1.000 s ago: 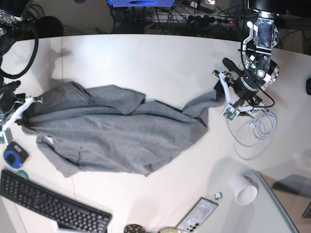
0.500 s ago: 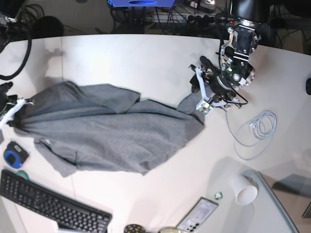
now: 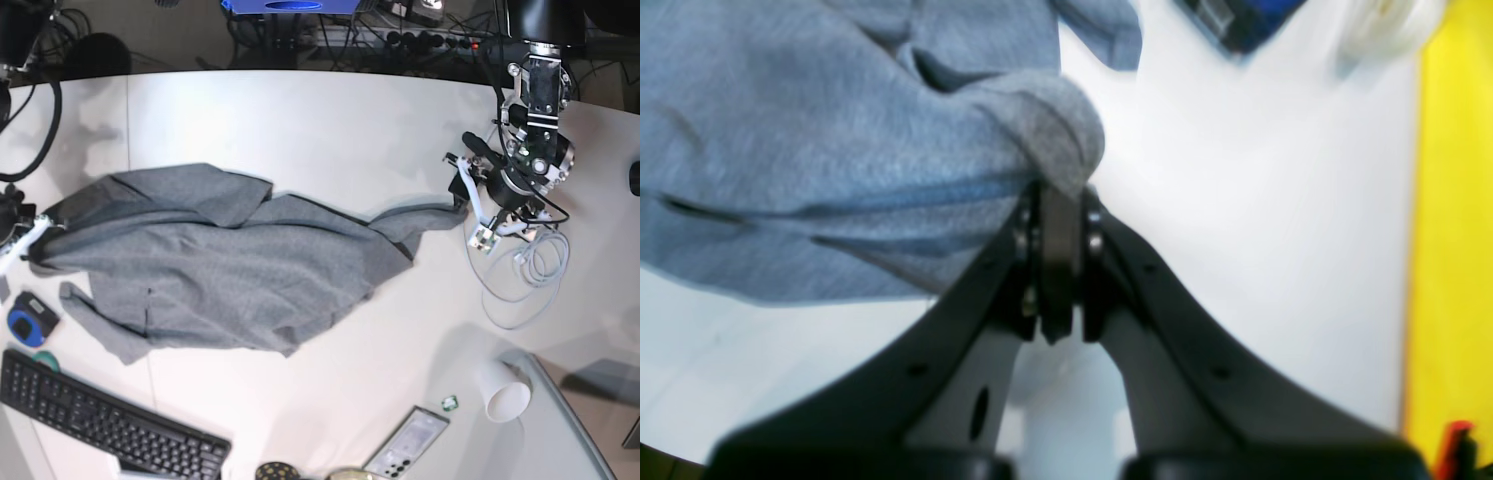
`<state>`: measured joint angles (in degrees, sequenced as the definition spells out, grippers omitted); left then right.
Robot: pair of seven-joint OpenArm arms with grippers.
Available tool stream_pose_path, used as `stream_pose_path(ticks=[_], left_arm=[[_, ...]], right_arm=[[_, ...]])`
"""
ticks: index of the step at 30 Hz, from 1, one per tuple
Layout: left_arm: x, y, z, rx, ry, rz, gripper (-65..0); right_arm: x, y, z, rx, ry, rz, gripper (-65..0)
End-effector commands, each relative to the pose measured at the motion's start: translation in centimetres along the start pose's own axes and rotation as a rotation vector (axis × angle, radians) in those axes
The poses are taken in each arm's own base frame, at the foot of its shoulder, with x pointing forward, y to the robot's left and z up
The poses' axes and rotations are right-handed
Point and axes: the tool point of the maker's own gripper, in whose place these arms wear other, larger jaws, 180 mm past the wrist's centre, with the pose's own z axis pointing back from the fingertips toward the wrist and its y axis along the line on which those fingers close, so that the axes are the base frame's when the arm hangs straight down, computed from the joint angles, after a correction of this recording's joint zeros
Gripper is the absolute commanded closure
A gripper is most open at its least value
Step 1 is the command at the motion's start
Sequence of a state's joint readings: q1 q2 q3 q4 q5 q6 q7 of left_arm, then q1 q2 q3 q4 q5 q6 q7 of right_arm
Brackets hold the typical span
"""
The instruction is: Layout the t-shirt on the table in an organized manner, then fold the t-shirt properly
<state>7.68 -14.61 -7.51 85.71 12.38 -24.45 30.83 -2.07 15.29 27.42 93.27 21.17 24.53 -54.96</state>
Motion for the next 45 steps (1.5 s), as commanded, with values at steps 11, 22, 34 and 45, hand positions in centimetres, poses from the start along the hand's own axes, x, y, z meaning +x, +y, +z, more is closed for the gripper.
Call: stream_pose_path(ticks=[11, 22, 34, 45], left_arm=[[1.0, 2.8, 4.1, 0.105, -0.078, -0.011, -39.0], [-3.0, 5.0, 4.5, 0.156, 0.003, 0.052, -39.0], [-4.0, 4.4, 4.5, 0.142, 0.026, 0.054, -39.0], [-4.0, 4.5, 4.5, 0.143, 0.025, 0.054, -39.0]], right_arm=[[1.0, -0.6, -0.6, 0.004, -0.047, -0.020, -44.6], [-4.4, 16.3, -1.3, 0.333, -0.032, 0.212, -41.6], [-4.0, 21.9, -4.6, 0.417, 0.033, 0.225, -41.3], [-5.1, 21.3, -6.7, 0.405, 0.104, 0.209, -40.5]])
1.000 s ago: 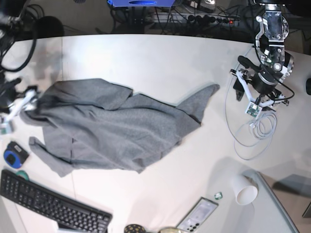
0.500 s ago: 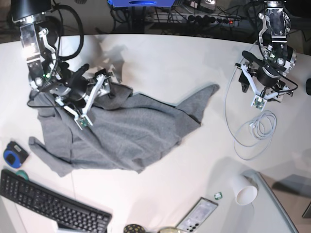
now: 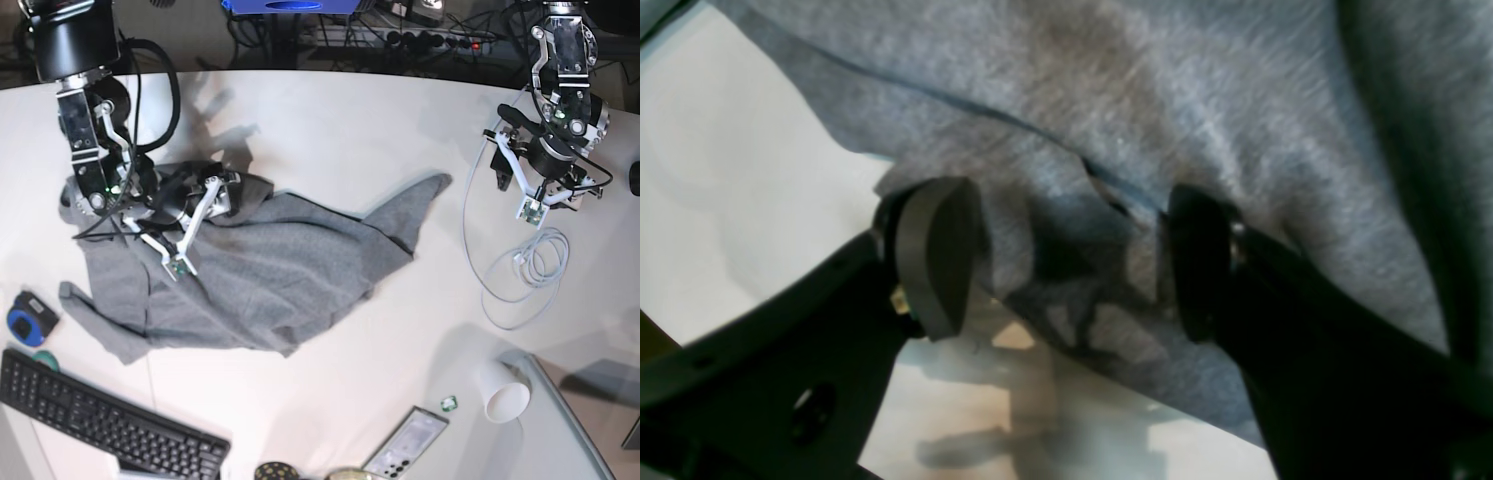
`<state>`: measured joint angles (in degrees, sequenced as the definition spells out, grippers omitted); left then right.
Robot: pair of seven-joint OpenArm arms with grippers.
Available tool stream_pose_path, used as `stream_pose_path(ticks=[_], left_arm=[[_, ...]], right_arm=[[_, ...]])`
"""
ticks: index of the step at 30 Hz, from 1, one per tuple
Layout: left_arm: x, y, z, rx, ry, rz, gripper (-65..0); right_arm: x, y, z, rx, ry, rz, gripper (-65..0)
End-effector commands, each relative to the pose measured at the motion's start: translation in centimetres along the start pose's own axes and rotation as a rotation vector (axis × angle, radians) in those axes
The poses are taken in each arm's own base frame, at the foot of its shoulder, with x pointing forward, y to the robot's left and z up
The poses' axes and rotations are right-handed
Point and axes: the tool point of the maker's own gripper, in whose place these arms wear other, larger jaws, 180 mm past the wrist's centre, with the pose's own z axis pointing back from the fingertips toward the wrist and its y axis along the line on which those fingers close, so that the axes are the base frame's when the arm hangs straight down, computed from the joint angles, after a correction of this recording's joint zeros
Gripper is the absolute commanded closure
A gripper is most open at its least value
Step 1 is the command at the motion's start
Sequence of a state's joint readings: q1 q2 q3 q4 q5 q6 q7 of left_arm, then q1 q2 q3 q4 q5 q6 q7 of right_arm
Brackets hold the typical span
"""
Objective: Layout the t-shirt on the table in an organized manner, then fold the t-shirt properly
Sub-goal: 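Grasp the shirt near the right gripper's side with the right gripper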
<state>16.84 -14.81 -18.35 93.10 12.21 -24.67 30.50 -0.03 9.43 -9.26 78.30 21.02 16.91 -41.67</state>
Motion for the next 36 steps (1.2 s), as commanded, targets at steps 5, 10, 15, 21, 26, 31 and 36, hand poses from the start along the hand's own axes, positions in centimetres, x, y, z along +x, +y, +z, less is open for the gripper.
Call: stream_pose_path(ticks=[5, 10, 15, 21, 26, 31, 36], left_arm=[[1.0, 1.2, 0.2, 0.029, -0.032, -0.007, -39.0], [0.9, 1.1, 0.1, 0.027, -0.028, -0.005, -39.0], [-0.2, 0.8, -0.3, 0.014, 0.000, 0.004, -39.0], [-0.1, 0.8, -0.4, 0.015, -0.001, 0.005, -39.0], [0.0, 0.9, -0.3, 0.016, -0.004, 0.004, -39.0], [-0.4, 0.7, -0.3, 0.012, 0.003, 0.003, -39.0], [-0.5, 0.6, -0.3, 0.011, 0.005, 0.003, -39.0]], right_arm=[[1.7, 0.8, 0.1, 0.022, -0.045, 0.022, -17.6], [1.3, 1.6, 0.7, 0.030, -0.053, 0.030, -1.7], [-0.3, 2.8, 2.5, 0.038, -0.051, 0.045, -1.4], [-0.6, 2.6, 3.1, 0.029, -0.059, 0.040, -2.9], [2.0, 3.4, 2.2, 0.048, -0.098, 0.022, -26.6], [1.8, 2.6, -0.2, 0.053, -0.051, -0.020, -36.3], [0.8, 2.1, -1.2, 0.050, -0.042, -0.046, -26.6]])
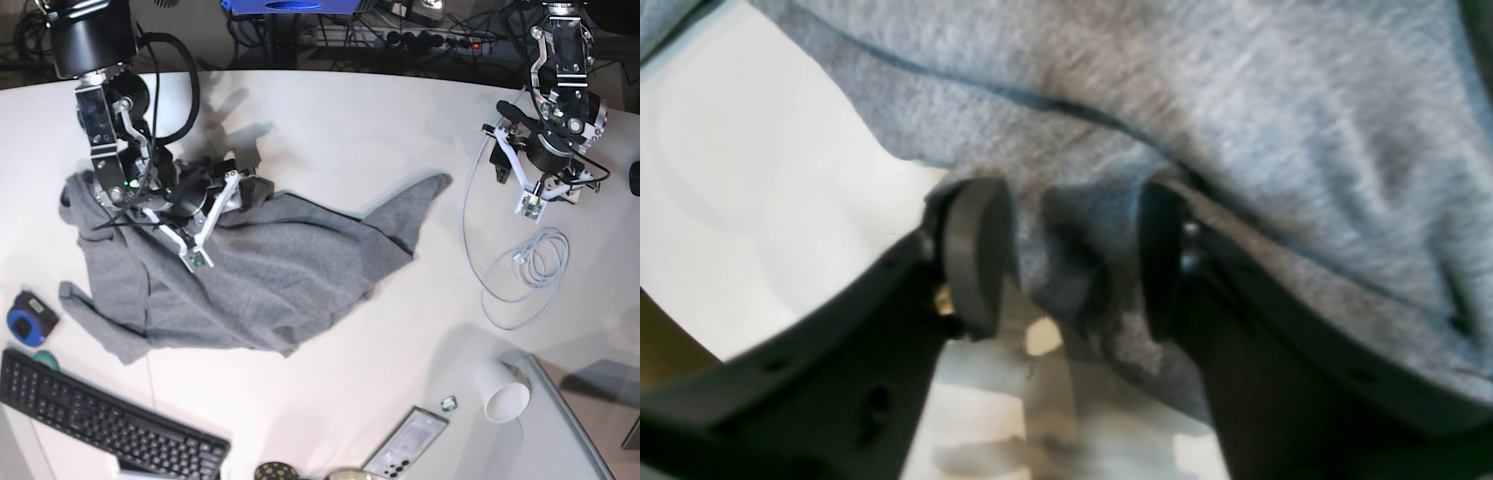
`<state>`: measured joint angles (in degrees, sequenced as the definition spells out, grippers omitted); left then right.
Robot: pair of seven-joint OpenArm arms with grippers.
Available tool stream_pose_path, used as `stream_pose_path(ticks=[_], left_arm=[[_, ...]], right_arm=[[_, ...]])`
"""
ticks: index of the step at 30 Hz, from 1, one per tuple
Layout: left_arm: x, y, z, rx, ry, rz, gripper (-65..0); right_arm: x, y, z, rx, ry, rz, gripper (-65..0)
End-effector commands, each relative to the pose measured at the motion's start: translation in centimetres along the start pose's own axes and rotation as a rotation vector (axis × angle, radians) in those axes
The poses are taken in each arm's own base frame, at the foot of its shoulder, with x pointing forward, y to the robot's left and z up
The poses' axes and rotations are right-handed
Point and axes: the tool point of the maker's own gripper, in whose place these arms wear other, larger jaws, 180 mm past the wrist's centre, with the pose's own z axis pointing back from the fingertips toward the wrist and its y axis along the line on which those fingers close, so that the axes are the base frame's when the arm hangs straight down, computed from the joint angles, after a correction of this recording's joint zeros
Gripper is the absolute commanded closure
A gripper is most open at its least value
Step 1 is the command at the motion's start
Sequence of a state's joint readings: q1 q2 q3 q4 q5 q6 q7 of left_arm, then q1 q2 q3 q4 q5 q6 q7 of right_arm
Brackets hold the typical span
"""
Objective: Layout the t-shirt on the table in an organized manner, then fold the t-shirt properly
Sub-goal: 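Grasp the shirt near the right gripper's side with the right gripper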
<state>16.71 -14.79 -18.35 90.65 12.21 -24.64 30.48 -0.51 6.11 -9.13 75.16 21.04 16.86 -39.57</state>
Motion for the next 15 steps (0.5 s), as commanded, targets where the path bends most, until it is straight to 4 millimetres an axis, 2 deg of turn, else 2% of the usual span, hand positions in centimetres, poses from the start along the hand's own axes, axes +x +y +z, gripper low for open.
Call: stream_pose_path(ticks=[1, 2, 4, 5, 7, 10, 15], left_arm=[[0.8, 1.1, 0.3, 0.027, -0.030, -0.009, -39.0], [0.8, 1.1, 0.3, 0.027, -0.030, -0.009, -39.0], [0.8, 1.1, 0.3, 0.027, -0.030, -0.009, -39.0], [0.8, 1.1, 0.3, 0.027, -0.030, -0.009, -39.0], [0.8, 1.1, 0.3, 0.027, -0.030, -0.009, -39.0], [0.9, 1.1, 0.3, 0.027, -0.031, -0.009, -39.0], [1.0, 1.1, 0.4, 0.029, -0.033, -0.011, -39.0]], right_arm=[[1.2, -0.2, 0.2, 0.003, -0.032, 0.004, -23.1], [1.1, -0.1, 0.1, 0.004, -0.029, 0.001, -18.9], [1.2, -0.1, 0.1, 0.004, -0.031, 0.003, -4.8], [1.1, 0.0, 0.2, 0.006, -0.027, 0.002, 0.0], [1.2, 0.2, 0.6, 0.007, -0.040, 0.012, -1.5], [0.9, 1.1, 1.8, 0.014, -0.066, 0.029, 0.0], [-2.5, 1.9, 4.2, 0.009, -0.014, 0.056, -0.2]])
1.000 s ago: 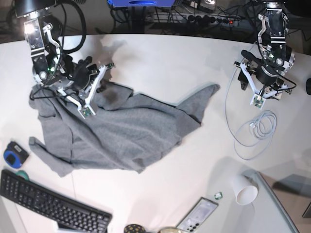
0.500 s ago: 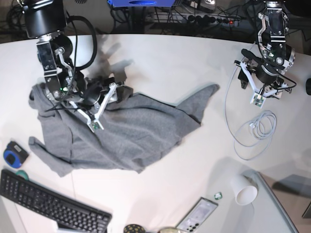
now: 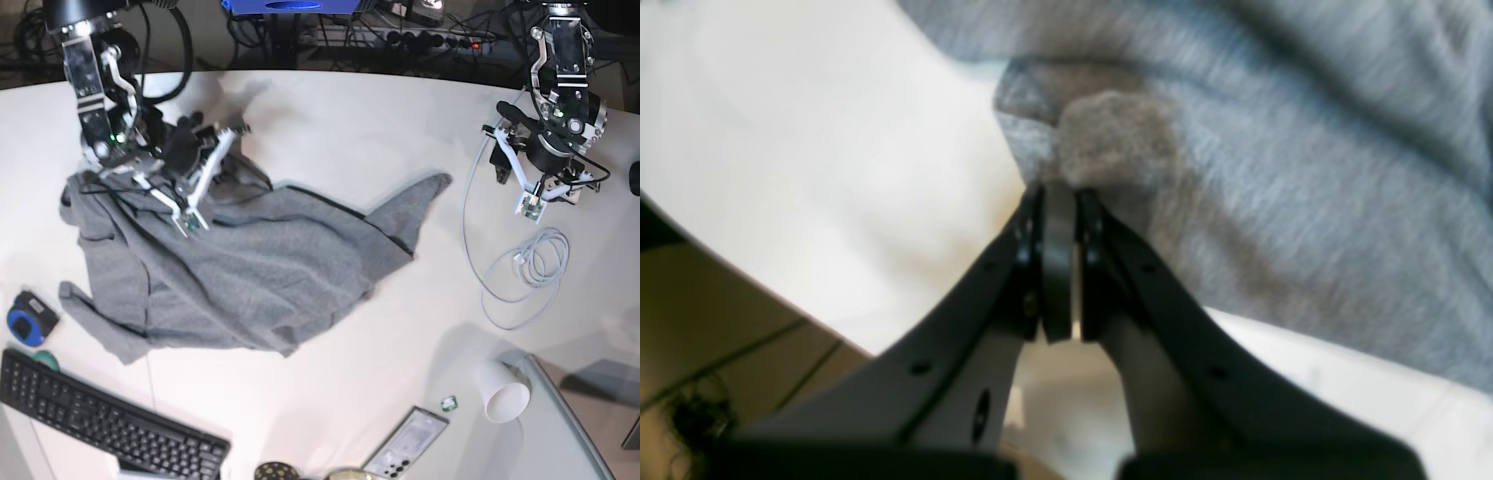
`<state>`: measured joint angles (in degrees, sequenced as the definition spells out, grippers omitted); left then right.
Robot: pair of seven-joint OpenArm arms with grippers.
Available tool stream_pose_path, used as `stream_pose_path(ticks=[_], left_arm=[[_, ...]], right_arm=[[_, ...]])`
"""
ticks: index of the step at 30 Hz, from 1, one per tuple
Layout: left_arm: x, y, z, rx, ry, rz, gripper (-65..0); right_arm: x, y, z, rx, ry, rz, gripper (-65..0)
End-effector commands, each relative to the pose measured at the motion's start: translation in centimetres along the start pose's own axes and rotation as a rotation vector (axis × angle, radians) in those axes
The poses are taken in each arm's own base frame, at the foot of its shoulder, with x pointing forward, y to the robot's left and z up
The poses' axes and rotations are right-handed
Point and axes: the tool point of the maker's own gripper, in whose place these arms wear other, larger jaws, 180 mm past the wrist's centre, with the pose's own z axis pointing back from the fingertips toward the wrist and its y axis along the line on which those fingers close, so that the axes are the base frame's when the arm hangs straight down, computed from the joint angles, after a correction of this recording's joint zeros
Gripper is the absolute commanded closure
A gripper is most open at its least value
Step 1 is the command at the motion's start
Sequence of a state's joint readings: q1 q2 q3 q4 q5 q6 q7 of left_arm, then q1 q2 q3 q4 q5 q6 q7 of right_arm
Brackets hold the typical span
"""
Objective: Layout the t-shirt on the table in an organized manner, then fold the t-shirt properly
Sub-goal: 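Grasp the shirt near the right gripper's side with the right gripper, then drag the held shirt edge away from the left gripper with the right gripper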
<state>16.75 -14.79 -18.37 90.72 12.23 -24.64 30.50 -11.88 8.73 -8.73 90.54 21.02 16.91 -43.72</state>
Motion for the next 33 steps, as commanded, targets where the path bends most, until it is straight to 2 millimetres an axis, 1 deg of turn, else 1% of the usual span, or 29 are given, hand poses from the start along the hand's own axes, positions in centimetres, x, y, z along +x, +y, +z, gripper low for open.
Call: stream_pose_path(ticks=[1, 2, 4, 7, 8, 9, 11, 14, 16, 18, 20, 21, 23, 24, 25, 28, 29, 31, 33], left_arm=[[1.0, 1.1, 0.3, 0.028, -0.034, -0.011, -39.0], [1.0, 1.1, 0.3, 0.028, -0.034, -0.011, -39.0], [0.9, 1.1, 0.3, 0.027, -0.032, -0.011, -39.0], [1.2, 0.8, 0.3, 0.022, -0.037, -0.016, -39.0], [1.2, 0.8, 0.3, 0.022, -0.038, -0.014, -39.0], [1.2, 0.8, 0.3, 0.022, -0.038, -0.014, -39.0], [1.4, 0.9, 0.2, 0.023, -0.041, -0.014, -39.0], [1.3, 0.9, 0.2, 0.023, -0.038, -0.014, -39.0], [1.3, 0.9, 0.2, 0.023, -0.038, -0.014, -39.0], [1.3, 0.9, 0.2, 0.023, -0.038, -0.014, -39.0], [1.3, 1.0, 0.2, 0.024, -0.039, -0.013, -39.0], [1.3, 1.1, 0.2, 0.026, -0.039, -0.012, -39.0], [1.2, 1.3, 0.2, 0.030, -0.036, -0.008, -39.0], [1.2, 1.3, 0.2, 0.030, -0.036, -0.008, -39.0], [1.1, 1.4, 0.2, 0.033, -0.036, -0.008, -39.0], [1.1, 1.8, 0.3, 0.038, -0.034, -0.017, -39.0], [1.1, 1.8, 0.3, 0.038, -0.034, -0.017, -39.0], [1.1, 1.8, 0.3, 0.038, -0.034, -0.017, -39.0], [1.1, 1.8, 0.3, 0.038, -0.035, -0.016, -39.0]], right_arm=[[0.6, 0.4, 0.7, 0.008, -0.036, 0.007, -0.2], [0.2, 0.6, 1.2, 0.009, -0.037, 0.004, -0.2], [-1.4, 0.7, 1.9, 0.002, -0.022, -0.014, -0.2], [-3.8, 1.1, 2.3, 0.005, 0.014, -0.038, -0.2], [-4.4, 1.0, 2.4, 0.001, 0.022, -0.049, -0.2], [-5.2, 0.3, 2.7, -0.017, 0.033, -0.074, -0.2], [-6.2, -1.2, 3.3, -0.056, 0.041, -0.114, -0.2], [-7.0, -3.4, 4.4, -0.114, 0.040, -0.163, -0.6], [-7.2, -4.5, 4.9, -0.142, 0.035, -0.190, -5.3], [-8.0, -4.8, 5.3, -0.154, 0.042, -0.214, -11.3], [-8.1, -4.7, 5.8, -0.159, 0.036, -0.214, -19.7], [-8.3, -4.4, 6.1, -0.156, 0.035, -0.210, -24.8], [-7.8, -3.5, 6.5, -0.139, -0.009, -0.241, -32.9], [-7.3, -4.1, 7.2, -0.153, -0.063, -0.284, -36.3], [-6.7, -5.0, 7.8, -0.171, -0.123, -0.337, -38.1], [-4.3, -9.0, 9.3, -0.220, -0.305, -0.495, -40.2], [-3.8, -10.0, 9.4, -0.217, -0.334, -0.540, -40.2], [-3.7, -11.6, 8.9, -0.189, -0.354, -0.644, -40.2], [-3.9, -12.5, 8.0, -0.160, -0.344, -0.721, -39.9]])
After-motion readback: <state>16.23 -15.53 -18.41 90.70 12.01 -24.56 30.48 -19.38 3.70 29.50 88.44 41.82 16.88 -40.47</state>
